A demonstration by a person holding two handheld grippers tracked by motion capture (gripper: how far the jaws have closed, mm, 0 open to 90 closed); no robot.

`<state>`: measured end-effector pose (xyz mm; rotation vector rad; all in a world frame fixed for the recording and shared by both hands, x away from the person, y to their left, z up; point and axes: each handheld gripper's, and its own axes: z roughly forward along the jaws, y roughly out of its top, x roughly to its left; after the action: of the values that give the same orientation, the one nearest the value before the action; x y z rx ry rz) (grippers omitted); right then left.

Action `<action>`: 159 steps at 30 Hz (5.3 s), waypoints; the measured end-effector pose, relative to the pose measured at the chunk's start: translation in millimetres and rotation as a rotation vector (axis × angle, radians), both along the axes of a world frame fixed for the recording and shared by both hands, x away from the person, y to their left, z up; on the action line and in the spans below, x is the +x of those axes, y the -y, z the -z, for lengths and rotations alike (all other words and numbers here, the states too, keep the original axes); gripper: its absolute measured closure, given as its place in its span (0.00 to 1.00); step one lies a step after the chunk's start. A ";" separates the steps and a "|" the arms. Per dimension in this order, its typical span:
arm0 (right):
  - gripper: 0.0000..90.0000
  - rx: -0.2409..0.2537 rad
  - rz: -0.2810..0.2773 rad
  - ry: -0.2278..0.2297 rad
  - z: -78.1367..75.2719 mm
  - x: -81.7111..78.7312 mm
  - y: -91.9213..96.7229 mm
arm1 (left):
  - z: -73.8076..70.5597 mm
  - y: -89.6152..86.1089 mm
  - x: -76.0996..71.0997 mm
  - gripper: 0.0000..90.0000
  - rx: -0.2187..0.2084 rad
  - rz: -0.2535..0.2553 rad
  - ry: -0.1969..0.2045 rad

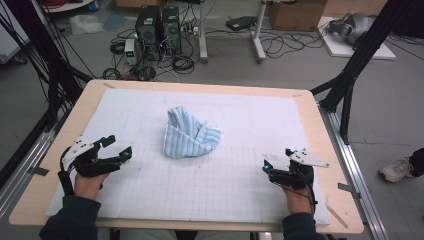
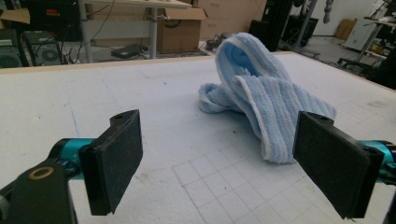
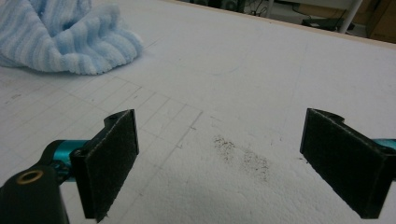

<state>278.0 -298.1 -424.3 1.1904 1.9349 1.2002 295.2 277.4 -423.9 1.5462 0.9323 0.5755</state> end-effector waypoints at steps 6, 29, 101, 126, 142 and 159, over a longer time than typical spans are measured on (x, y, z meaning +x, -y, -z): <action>0.12 0.005 -0.004 -0.001 0.9 -1.0 0.7 | 0.0 1.2 0.1 0.18 -0.002 -0.002 -0.004; 0.12 -0.015 -0.021 -0.007 0.5 -5.1 -2.9 | -2.2 11.1 6.0 0.18 -0.006 0.067 -0.036; 0.12 -0.002 -0.038 -0.039 3.4 -2.7 -8.3 | -19.8 146.1 38.9 0.96 0.232 0.597 -0.191; 0.12 0.008 -0.039 -0.043 3.6 -1.7 -8.3 | -39.9 183.5 50.4 0.46 0.279 0.457 -0.195; 0.12 0.014 -0.032 -0.040 3.5 -2.9 -5.6 | 9.7 226.7 52.8 0.57 0.578 0.398 -0.261; 0.12 0.014 -0.041 -0.046 4.8 -0.7 -8.6 | -42.9 160.6 78.1 0.94 0.282 0.367 -0.170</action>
<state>277.3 -289.5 -429.1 1.2006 1.9964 1.2191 373.3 116.8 -381.0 1.9900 0.6862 0.3244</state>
